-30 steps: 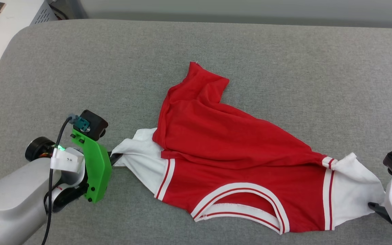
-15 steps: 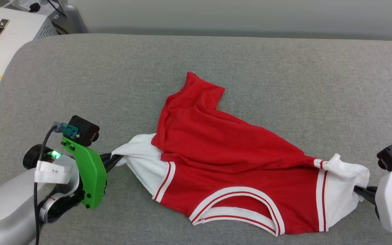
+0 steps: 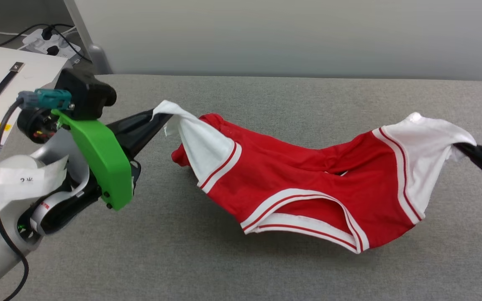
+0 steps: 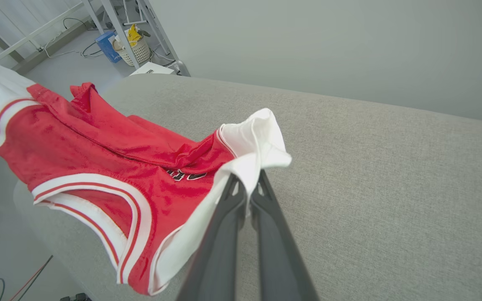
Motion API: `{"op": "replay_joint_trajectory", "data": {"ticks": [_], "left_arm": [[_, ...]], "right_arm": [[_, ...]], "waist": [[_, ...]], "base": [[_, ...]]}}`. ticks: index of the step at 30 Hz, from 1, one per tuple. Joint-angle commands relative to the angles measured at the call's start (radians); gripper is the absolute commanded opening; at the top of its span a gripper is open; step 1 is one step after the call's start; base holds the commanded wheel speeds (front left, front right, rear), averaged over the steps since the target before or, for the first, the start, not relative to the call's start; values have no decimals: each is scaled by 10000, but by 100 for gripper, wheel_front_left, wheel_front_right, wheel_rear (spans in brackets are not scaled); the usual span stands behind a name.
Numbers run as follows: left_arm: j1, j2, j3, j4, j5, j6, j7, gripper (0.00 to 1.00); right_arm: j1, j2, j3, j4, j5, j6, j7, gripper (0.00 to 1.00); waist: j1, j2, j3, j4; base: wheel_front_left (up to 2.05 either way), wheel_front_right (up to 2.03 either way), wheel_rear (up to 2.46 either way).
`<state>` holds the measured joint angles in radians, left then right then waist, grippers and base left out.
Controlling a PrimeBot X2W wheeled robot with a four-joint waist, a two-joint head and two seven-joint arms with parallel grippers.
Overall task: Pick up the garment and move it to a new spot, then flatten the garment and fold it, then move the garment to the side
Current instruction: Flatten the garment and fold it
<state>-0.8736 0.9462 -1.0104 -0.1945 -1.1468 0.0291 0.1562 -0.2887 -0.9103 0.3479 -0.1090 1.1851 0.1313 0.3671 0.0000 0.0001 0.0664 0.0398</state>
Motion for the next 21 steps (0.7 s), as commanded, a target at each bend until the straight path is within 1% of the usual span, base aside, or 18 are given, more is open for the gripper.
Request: {"op": "replay_joint_trajectory", "data": {"ticks": [1, 5, 7, 11, 15, 21], "left_arm": [[-348, -123, 141, 1, 82, -84, -21, 0], [-1125, -527, 477, 193, 64, -380, -30, 0], [-1533, -796, 629, 383, 95, -449, -41, 0], [-2352, -1331, 820, 962, 103, -692, 89, 0], [-3291, -1905, 887, 1733, 249, -951, 312, 0], [-4707, -2793, 1056, 3213, 722, -1244, 56, 0]], "right_arm": [[-154, 55, -288, -166, 188, -6, -74, 0], [-617, 72, -1122, -467, 445, -6, -62, 0], [-947, 101, -1493, -575, 482, -6, -71, 0], [-1793, 275, -1954, -538, 249, -6, -120, 0], [-2864, 566, -2026, -280, -155, -6, -78, 0], [-4821, 1198, -1712, 632, -1006, -6, -82, 0]], "waist": [[0, -1, -45, -35], [0, -1, -90, -73], [0, -1, -88, -85], [0, -1, 58, -128], [0, -1, 420, -157], [0, -1, 1306, -244]], "base": [[0, 0, 0], [0, 0, 0], [0, 0, 0], [0, 0, 0], [0, 0, 0], [0, 0, 0]]}}
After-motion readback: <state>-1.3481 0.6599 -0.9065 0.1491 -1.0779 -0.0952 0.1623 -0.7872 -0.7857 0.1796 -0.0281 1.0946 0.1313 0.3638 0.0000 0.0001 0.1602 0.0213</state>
